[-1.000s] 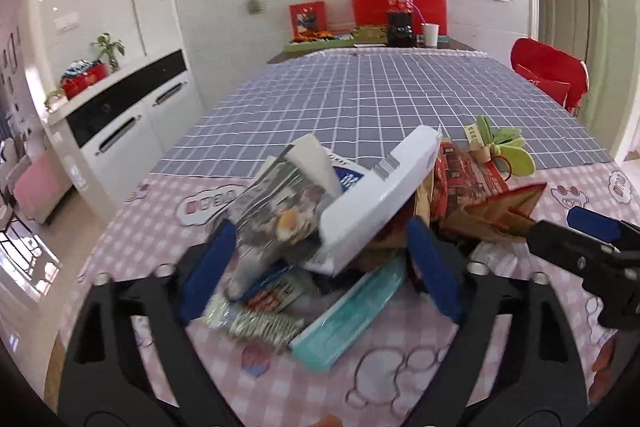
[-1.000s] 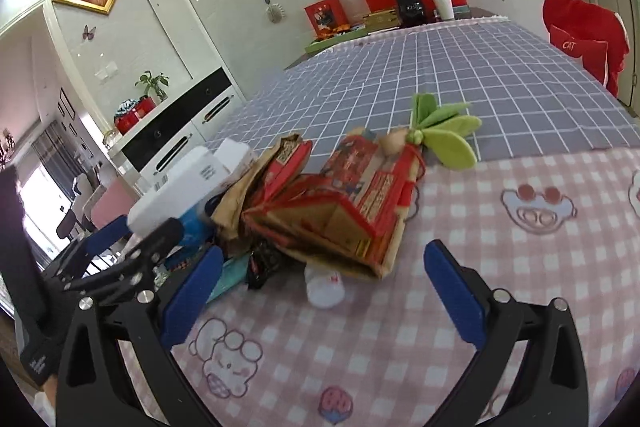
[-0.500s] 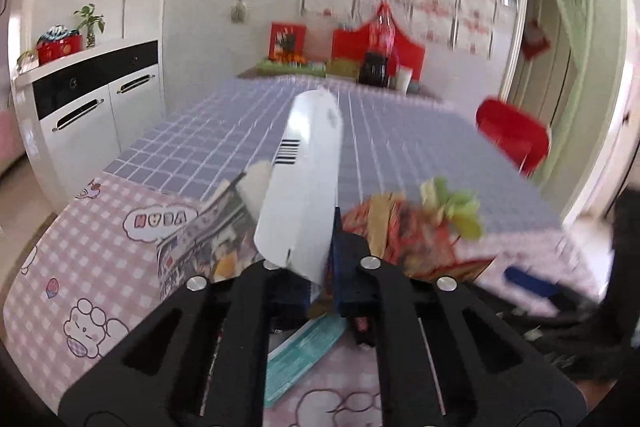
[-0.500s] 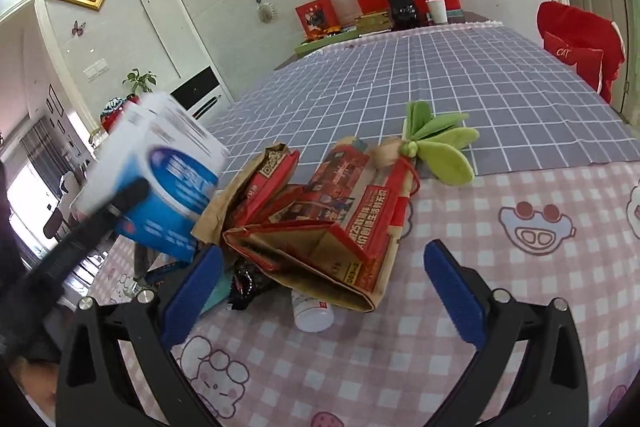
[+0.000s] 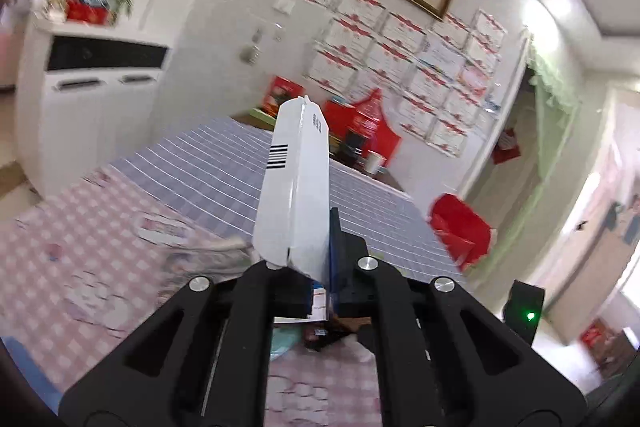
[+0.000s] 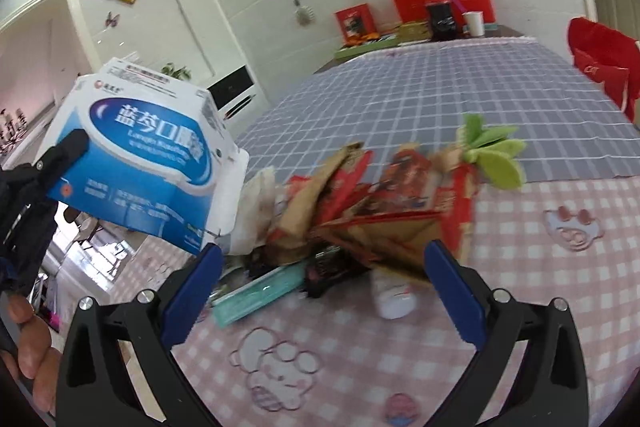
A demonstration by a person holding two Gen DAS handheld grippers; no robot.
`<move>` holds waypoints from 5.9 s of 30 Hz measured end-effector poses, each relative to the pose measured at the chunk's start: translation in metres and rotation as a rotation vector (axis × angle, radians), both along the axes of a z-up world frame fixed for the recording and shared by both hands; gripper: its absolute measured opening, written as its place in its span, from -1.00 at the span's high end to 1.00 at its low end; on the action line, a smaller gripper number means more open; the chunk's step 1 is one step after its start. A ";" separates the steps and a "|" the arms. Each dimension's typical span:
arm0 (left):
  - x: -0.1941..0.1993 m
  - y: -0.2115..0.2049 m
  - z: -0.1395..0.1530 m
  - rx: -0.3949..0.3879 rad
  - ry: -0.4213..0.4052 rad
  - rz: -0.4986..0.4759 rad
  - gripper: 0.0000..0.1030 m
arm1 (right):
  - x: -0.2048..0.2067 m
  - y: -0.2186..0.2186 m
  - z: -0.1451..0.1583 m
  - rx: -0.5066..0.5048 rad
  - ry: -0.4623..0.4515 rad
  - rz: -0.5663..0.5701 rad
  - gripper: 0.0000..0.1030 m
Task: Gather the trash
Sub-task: 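Grasp the white-and-blue medicine box with the left gripper while the right tool approaches the pile, then grasp the folded newspaper with the right gripper while the left gripper holds the box, then carry both items over the blue wastebasket and open both grippers to drop them, then move both tools back over the table toward the remaining wrappers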
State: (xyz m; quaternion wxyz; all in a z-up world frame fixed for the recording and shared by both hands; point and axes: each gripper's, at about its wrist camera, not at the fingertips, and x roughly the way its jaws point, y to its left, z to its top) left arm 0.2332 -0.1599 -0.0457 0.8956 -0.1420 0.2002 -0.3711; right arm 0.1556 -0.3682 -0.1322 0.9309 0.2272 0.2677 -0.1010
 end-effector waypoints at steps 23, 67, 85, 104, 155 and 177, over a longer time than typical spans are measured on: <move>0.027 0.076 -0.028 0.228 -0.046 0.318 0.89 | 0.100 0.081 -0.030 0.298 0.016 0.163 -0.91; 0.066 0.076 -0.047 0.289 -0.007 0.261 0.88 | 0.166 0.069 -0.068 0.508 -0.068 0.008 0.58; 0.044 0.161 -0.022 0.157 -0.015 0.403 0.88 | 0.141 0.178 0.035 0.163 -0.247 0.308 0.86; 0.040 0.390 -0.110 0.201 0.313 0.778 0.88 | 0.173 0.448 -0.038 0.008 0.029 0.838 0.86; 0.090 0.455 -0.239 0.267 0.720 0.875 -0.18 | 0.232 0.522 -0.174 -0.091 0.333 0.870 0.32; 0.021 0.307 -0.071 0.318 0.269 0.757 -0.27 | 0.132 0.345 0.013 -0.138 -0.057 0.574 -0.14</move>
